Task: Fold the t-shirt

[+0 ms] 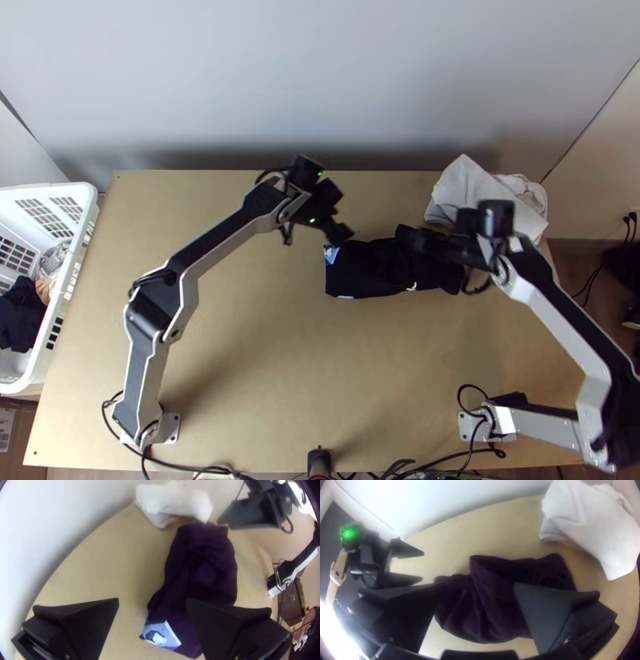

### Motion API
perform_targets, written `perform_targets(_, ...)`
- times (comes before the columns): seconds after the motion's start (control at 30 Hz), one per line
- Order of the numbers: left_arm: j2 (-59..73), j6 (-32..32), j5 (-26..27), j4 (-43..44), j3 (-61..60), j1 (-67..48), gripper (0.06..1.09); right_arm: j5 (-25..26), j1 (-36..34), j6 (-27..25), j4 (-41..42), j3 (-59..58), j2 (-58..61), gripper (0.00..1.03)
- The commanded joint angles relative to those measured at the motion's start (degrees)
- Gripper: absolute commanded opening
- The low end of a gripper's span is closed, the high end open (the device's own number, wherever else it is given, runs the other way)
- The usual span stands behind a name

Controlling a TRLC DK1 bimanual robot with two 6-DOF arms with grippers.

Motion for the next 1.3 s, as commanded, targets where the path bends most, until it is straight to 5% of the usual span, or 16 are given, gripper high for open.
perform_targets(0.0,-4.06,5.78,-4.22,-1.9,-10.95,0.22,1.04,-6.81,2.69,4.7,-6.74,10.29,10.58,0.98)
perform_targets(0.43,-4.94,6.75,-7.29,-5.24,-14.9,-1.63,1.04,-10.41,10.08,7.86,-15.09,24.62,13.22,0.98)
perform_targets(0.63,-4.94,6.05,-7.56,-4.97,-14.99,-2.33,1.04,-12.96,9.9,7.95,-15.44,22.6,17.96,0.98)
perform_targets(1.0,-6.96,5.52,-7.64,-5.41,-15.69,-1.63,1.04,-14.01,-4.78,5.14,-7.0,15.39,28.07,0.98)
perform_targets(1.27,-9.25,5.96,-7.73,-5.41,-17.89,-0.75,1.04,-7.86,-11.02,-1.98,-4.28,14.51,30.44,0.98)
